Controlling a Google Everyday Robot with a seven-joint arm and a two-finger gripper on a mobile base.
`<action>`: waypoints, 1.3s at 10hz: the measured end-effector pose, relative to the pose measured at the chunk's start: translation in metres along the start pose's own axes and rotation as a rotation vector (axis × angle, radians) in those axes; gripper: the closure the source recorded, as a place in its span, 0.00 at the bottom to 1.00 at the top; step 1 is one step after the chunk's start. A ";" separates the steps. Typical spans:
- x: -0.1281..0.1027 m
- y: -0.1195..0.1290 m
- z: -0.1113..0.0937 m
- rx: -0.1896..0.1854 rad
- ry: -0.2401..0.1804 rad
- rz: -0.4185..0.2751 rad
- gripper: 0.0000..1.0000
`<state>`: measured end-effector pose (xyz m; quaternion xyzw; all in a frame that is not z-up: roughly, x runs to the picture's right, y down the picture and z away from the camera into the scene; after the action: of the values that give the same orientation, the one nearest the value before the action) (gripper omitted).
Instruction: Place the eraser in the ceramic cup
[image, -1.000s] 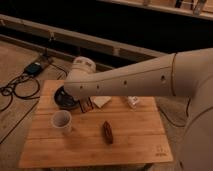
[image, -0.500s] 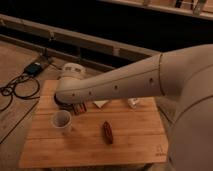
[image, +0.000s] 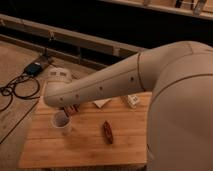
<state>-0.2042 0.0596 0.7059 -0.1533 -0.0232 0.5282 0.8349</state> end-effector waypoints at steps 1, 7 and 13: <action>-0.005 0.011 0.000 -0.018 -0.011 -0.023 1.00; -0.006 0.048 0.004 -0.105 -0.023 -0.083 1.00; 0.009 0.046 0.021 -0.138 -0.016 -0.088 1.00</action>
<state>-0.2442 0.0908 0.7119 -0.2048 -0.0729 0.4895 0.8445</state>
